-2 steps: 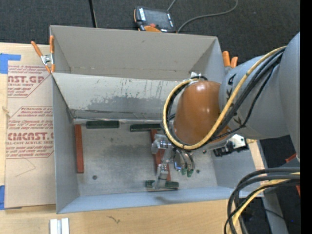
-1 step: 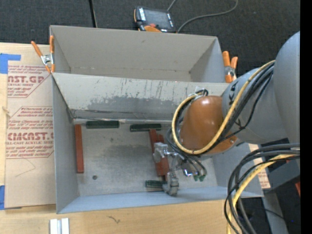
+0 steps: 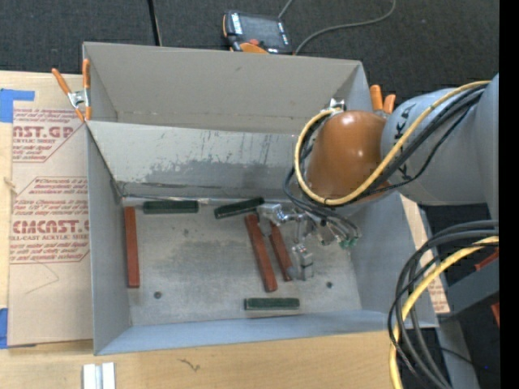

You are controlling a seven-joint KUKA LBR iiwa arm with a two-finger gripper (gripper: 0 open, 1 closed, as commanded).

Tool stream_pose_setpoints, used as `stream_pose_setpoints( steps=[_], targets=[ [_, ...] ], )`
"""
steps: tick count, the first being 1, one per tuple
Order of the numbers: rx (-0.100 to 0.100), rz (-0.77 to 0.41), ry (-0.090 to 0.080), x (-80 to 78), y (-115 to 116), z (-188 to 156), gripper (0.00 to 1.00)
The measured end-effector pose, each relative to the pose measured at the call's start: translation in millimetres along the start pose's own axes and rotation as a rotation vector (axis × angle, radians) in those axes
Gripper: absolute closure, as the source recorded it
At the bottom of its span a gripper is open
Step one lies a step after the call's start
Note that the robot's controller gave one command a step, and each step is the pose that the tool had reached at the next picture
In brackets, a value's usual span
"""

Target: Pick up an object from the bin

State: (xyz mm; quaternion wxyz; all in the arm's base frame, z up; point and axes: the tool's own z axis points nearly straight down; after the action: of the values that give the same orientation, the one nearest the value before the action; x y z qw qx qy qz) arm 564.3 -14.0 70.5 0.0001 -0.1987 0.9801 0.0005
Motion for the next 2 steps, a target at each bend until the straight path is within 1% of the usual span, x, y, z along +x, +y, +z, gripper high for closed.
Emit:
stream_pose_setpoints(
  steps=[1, 2],
  targets=[
    [0.001, -0.652, -0.003, -35.0, 19, -3, 0.00],
    [-0.002, -1.421, -0.001, 43.0, 5, 1, 0.00]
  ],
)
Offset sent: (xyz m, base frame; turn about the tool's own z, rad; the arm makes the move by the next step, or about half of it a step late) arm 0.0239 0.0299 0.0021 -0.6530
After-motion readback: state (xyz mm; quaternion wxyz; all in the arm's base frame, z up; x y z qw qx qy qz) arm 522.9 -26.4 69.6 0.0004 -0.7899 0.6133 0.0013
